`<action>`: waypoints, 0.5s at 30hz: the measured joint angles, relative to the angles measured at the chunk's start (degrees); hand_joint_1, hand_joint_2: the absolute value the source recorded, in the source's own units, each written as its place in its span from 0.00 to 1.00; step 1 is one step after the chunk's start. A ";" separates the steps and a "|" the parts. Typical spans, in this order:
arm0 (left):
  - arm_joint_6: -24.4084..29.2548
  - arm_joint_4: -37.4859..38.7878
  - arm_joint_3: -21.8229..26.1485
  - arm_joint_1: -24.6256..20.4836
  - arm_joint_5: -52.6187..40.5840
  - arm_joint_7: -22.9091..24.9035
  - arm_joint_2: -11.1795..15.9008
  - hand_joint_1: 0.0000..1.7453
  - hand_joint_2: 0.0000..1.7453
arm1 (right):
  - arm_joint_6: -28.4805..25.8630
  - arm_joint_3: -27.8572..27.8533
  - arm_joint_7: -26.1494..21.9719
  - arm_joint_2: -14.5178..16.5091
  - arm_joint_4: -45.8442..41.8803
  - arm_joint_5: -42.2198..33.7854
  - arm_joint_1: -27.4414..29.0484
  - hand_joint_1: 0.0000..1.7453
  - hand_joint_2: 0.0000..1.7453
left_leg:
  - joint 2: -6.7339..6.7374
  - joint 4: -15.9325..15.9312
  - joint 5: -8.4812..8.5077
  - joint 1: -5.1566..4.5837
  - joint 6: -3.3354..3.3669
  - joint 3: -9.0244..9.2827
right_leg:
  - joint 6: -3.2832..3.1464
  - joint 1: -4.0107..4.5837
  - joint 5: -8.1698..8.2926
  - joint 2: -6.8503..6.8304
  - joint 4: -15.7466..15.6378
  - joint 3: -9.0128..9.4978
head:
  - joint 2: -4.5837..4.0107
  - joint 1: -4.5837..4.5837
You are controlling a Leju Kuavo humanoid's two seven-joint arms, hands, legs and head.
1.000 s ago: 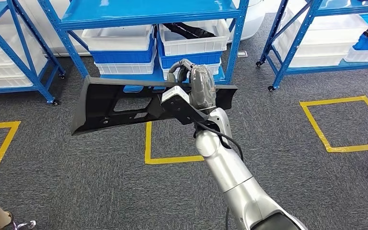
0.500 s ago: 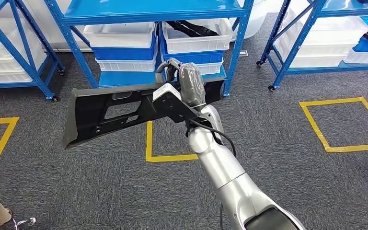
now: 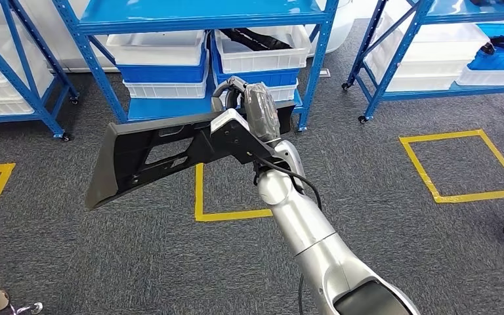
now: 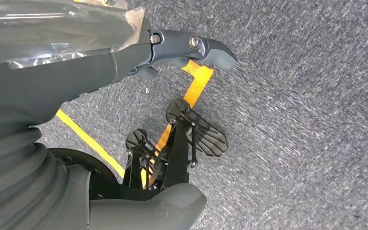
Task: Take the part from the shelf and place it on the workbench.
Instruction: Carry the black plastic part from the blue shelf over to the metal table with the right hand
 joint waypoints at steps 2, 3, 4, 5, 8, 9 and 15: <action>0.38 0.01 0.11 -0.02 0.07 0.01 -0.20 0.00 1.00 | 0.03 -0.01 0.03 0.03 0.05 -0.03 -0.26 1.00 1.00 | 0.85 0.20 0.02 -0.04 -0.47 -0.01 | 0.68 -0.10 3.04 -2.05 -8.33 4.20 | 0.00 0.01; 0.51 0.02 0.19 -0.02 0.09 0.02 -0.27 0.00 1.00 | 0.03 -0.01 0.11 0.11 0.04 0.03 -0.44 1.00 1.00 | 1.22 0.32 -0.03 -0.13 -0.82 -0.01 | 0.59 -0.03 4.09 -3.00 -11.37 5.71 | 0.00 0.01; 0.64 0.02 0.26 -0.03 0.10 0.02 -0.31 0.00 1.00 | 0.02 -0.01 0.20 0.18 0.04 0.16 -0.62 1.00 1.00 | 1.64 0.40 -0.05 -0.19 -1.24 0.00 | 0.27 0.09 4.70 -3.61 -13.11 6.34 | 0.00 -0.01; 0.72 0.02 0.32 -0.04 0.11 0.02 -0.36 0.00 1.00 | 0.00 0.00 0.34 0.24 0.03 0.33 -0.75 1.00 1.00 | 2.09 0.38 -0.02 -0.17 -1.67 0.05 | -0.22 0.27 4.90 -3.50 -13.40 6.16 | 0.00 -0.03; 0.75 0.02 0.38 -0.08 0.13 0.03 -0.56 0.00 1.00 | -0.07 -0.02 0.79 0.24 0.03 0.85 -0.98 1.00 1.00 | 2.49 0.88 -0.59 0.40 -2.92 -0.10 | -1.68 0.02 5.65 -1.47 -13.70 5.94 | 0.00 -0.03; 0.76 0.02 0.41 -0.06 0.13 0.03 -0.61 0.00 1.00 | -0.08 -0.04 0.88 0.25 0.03 0.99 -1.05 1.00 1.00 | 1.46 2.43 -1.88 0.58 -3.27 -0.67 | -2.14 -0.19 5.96 -0.86 -13.79 6.01 | 0.00 -0.12; 0.77 0.04 1.15 0.07 0.54 -0.20 -0.66 0.00 1.00 | -0.90 -0.07 1.03 0.24 0.68 2.11 -1.14 1.00 1.00 | -3.17 15.74 -7.94 0.82 -3.82 -5.59 | -2.95 0.06 6.78 3.18 -13.74 5.64 | 0.00 -0.42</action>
